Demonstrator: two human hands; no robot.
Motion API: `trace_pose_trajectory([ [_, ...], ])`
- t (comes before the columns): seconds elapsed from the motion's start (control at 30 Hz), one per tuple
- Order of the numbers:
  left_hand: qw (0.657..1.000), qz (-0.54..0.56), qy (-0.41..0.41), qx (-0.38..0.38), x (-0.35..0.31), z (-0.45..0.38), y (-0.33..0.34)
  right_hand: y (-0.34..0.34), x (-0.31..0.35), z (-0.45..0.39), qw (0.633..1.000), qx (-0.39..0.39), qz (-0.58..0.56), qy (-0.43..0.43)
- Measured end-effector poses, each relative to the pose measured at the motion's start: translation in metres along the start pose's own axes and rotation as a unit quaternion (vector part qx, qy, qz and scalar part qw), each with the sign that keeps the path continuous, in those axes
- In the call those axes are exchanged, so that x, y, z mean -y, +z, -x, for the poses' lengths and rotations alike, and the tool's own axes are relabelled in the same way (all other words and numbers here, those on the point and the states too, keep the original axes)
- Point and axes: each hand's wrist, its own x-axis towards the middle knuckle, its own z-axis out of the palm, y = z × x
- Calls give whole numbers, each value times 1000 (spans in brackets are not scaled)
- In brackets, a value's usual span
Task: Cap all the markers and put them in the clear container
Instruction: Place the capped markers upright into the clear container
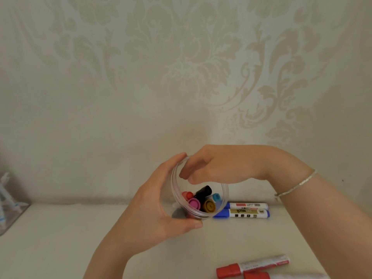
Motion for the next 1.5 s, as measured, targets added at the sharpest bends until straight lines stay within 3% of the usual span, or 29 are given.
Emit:
trace_pose_trajectory([
  [0.27,999,19,31,-21,-11,4,5,5,10,11,999,-45,3,1],
  [0.73,990,102,89,-47,-35,3,24,-3,4,104,942,-289,-171,-16],
  [1.17,981,135,140,-27,-50,13,35,20,12,136,920,-360,-153,10],
  [1.5,978,142,155,-19,-49,21,42,36,4,157,872,-478,-57,85],
])
